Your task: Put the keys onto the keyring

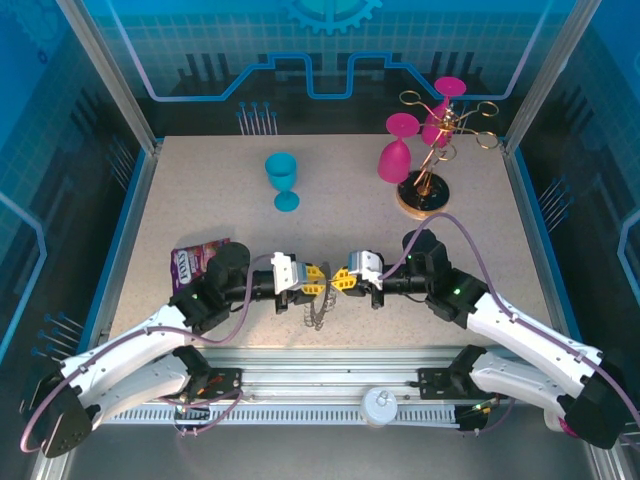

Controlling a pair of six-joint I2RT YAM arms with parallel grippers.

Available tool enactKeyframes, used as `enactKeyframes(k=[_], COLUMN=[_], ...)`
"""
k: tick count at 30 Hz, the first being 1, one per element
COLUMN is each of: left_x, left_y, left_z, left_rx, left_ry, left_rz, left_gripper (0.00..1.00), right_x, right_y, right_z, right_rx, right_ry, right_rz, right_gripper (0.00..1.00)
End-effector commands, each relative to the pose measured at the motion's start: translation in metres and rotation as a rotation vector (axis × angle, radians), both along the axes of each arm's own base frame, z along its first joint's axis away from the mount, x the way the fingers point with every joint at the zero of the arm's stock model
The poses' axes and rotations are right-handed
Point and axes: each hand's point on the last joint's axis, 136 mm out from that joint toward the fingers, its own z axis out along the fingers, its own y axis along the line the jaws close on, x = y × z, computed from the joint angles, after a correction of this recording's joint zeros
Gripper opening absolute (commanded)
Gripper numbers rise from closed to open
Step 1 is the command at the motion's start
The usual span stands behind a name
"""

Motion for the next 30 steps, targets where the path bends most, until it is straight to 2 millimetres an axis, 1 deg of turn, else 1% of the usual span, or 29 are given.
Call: enactKeyframes(k=[1,6,11,21,24,26,28,30], left_x=[-0.002,-0.003,-0.003,-0.004,-0.004,-0.004,-0.004,-0.001], left_y=[0.001,-0.002,-0.005,-0.008,-0.009,-0.009,-0.009,-0.007], left_z=[0.001,0.002,0.007,0.006,0.008,0.008,0.010,0.012], left_rx=[0.019,0.009,-0.015,-0.019,-0.023,-0.025,-0.026,-0.031], left_ry=[-0.026,-0.016,-0.013,-0.001,-0.005,-0.012,-0.026,-0.042], left_rz=[-0.001,-0.019,-0.036,-0.054,-0.056,-0.058,-0.054,-0.039], left_gripper=[0.23,0.23,0.23,0.21,0.16,0.10,0.00,0.00], right_x=[-0.005,-0.006,-0.005,-0.006,-0.007,-0.007,-0.007,-0.007], right_y=[-0.001,0.003,0.007,0.016,0.017,0.017,0.017,0.015], right_z=[0.003,0.008,0.008,0.009,0.008,0.006,0.003,-0.002], right_rx=[0.003,0.029,0.036,0.052,0.050,0.043,0.033,0.014], right_ry=[-0.023,-0.014,-0.009,-0.004,0.003,0.006,0.008,0.009], right_rz=[0.013,0.032,0.039,0.063,0.069,0.069,0.067,0.061], right_gripper=[0.00,0.00,0.00,0.00,0.00,0.00,0.00,0.00])
